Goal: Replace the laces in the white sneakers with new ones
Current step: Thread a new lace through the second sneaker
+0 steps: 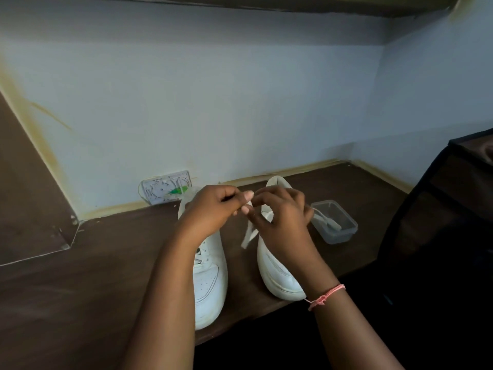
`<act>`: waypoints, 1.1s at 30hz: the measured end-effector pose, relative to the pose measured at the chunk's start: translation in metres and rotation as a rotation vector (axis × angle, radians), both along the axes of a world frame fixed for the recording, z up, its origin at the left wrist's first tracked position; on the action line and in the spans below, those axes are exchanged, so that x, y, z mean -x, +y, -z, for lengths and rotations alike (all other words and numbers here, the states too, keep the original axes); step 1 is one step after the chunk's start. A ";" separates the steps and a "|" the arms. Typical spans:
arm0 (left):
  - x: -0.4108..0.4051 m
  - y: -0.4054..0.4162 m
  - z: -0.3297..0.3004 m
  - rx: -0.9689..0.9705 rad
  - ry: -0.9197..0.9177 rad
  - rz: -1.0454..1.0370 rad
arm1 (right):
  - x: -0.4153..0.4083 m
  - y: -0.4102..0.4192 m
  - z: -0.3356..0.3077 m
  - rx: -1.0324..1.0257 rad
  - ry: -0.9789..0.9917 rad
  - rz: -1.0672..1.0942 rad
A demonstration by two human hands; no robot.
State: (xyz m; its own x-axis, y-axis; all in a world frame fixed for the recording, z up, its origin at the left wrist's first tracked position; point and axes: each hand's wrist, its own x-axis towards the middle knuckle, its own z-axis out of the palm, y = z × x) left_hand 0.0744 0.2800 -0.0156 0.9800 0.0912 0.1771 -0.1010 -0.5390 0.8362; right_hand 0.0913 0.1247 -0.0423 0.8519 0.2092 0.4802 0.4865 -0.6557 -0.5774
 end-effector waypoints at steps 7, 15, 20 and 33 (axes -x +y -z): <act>0.005 0.014 0.002 0.054 0.012 0.040 | -0.013 -0.023 0.002 -0.089 -0.015 0.080; -0.002 0.019 0.007 0.268 -0.171 -0.100 | -0.017 -0.040 -0.003 0.129 0.212 -0.004; -0.011 -0.017 0.007 0.164 -0.185 0.068 | -0.015 -0.033 -0.007 -0.095 0.194 -0.129; -0.017 -0.028 0.017 0.253 -0.171 0.039 | -0.024 -0.039 -0.003 -0.216 0.124 -0.004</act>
State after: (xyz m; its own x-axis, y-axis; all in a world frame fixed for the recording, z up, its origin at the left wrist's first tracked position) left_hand 0.0918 0.2521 -0.0325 0.9415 0.1167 0.3162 -0.2683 -0.3085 0.9126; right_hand 0.1158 0.0859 -0.0397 0.9064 0.1169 0.4060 0.4057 -0.5089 -0.7592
